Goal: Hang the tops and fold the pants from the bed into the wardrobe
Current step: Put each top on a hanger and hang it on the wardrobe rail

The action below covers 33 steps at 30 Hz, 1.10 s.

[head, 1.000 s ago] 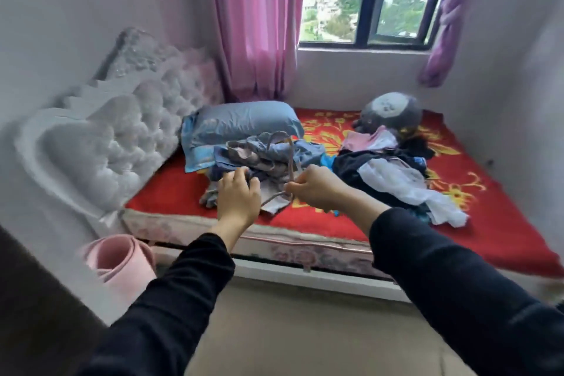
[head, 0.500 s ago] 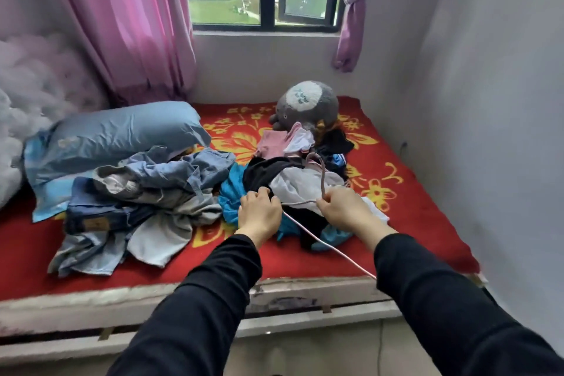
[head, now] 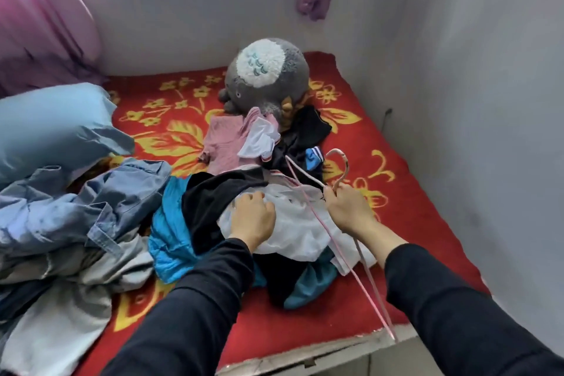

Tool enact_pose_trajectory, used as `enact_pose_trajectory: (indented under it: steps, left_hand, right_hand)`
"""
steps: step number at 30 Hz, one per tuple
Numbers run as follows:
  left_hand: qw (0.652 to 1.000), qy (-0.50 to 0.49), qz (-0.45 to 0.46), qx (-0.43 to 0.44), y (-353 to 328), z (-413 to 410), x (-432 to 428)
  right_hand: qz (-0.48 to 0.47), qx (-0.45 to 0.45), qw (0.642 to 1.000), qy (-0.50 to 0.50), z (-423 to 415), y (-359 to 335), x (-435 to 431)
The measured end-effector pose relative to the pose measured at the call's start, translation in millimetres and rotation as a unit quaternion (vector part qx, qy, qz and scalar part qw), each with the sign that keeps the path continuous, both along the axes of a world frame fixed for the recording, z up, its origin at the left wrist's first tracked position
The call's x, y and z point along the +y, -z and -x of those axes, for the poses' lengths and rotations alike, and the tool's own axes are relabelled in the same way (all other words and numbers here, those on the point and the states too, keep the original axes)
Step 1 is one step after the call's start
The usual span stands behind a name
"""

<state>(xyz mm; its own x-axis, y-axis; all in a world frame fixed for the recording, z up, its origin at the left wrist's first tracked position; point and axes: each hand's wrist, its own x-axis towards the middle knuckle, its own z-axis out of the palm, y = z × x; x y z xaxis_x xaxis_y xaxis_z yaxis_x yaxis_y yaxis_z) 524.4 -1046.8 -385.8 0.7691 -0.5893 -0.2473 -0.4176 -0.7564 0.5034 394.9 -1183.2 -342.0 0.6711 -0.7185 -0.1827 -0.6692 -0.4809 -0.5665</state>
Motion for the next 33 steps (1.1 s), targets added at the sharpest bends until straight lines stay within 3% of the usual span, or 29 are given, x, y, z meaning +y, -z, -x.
enact_pose_trajectory:
  steps: [4,9,16,22,25,28,30,33]
  left_hand:
    - [0.999,0.003,0.015,0.044,34.5,-25.8,-60.4]
    - [0.999,-0.019,-0.009,0.041,88.3,-61.8,-115.3]
    - [0.991,0.040,-0.044,-0.119,163.3,-123.5,-172.2]
    - [0.979,0.096,-0.047,-0.172,209.7,-154.8,-191.5]
    - [0.977,0.112,0.007,-0.183,203.5,-161.3,-196.5]
    - [0.982,0.109,0.096,-0.118,161.4,-152.3,-206.5]
    - [0.980,0.108,0.161,-0.037,122.4,-143.6,-214.7]
    - [0.960,0.110,0.258,0.013,61.0,-140.6,-223.9]
  right_hand:
    - [-0.064,-0.045,0.996,0.034,-30.5,30.9,-68.9]
    - [-0.074,-0.059,0.995,0.018,-71.5,84.7,-138.3]
    - [-0.072,-0.045,0.996,0.034,-101.7,175.3,-191.8]
    - [-0.093,-0.034,0.995,0.033,-109.3,213.2,-202.9]
    - [-0.141,-0.055,0.988,0.029,-116.7,212.3,-201.2]
    - [-0.185,-0.048,0.981,0.019,-127.5,202.1,-195.1]
    - [-0.173,-0.062,0.983,0.006,-134.7,195.4,-189.9]
    - [-0.114,-0.087,0.989,0.028,-143.1,173.3,-188.3]
